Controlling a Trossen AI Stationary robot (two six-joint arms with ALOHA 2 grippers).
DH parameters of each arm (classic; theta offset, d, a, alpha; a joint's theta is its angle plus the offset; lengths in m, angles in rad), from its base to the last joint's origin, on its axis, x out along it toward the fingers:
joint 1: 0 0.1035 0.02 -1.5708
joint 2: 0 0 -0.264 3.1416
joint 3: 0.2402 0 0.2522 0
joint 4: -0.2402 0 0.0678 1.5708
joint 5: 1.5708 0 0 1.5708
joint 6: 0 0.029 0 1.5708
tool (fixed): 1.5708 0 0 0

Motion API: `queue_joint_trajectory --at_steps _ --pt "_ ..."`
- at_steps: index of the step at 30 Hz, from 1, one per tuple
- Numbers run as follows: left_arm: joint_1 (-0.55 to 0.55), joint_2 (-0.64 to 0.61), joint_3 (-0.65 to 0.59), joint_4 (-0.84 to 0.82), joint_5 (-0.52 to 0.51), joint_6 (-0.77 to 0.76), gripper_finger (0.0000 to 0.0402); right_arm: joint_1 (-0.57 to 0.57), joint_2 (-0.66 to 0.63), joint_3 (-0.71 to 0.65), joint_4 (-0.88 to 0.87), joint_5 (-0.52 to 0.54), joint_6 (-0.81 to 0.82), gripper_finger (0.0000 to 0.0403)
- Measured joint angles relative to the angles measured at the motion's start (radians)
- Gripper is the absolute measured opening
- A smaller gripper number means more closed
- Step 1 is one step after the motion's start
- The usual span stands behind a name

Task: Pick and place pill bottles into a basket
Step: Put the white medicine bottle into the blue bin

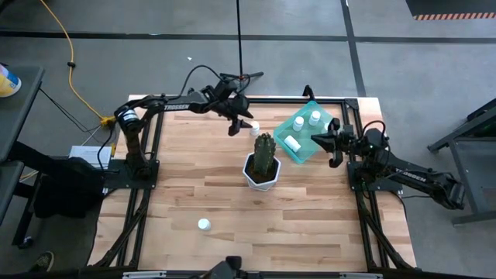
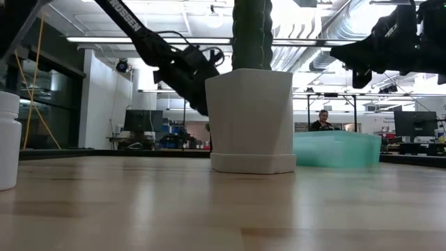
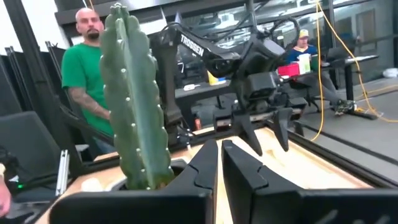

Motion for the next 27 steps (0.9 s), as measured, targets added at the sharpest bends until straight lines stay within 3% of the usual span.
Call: queue_joint_trajectory --at_steps 19,27 --pt "-0.007 0.102 -0.001 0.084 -0.039 0.059 0.0249 0.000 0.000 0.001 0.001 0.022 0.010 0.0011" --pt "-0.013 0.114 -0.001 0.116 -0.062 0.052 0.0312 0.000 0.000 0.001 0.001 0.027 0.009 0.0012"
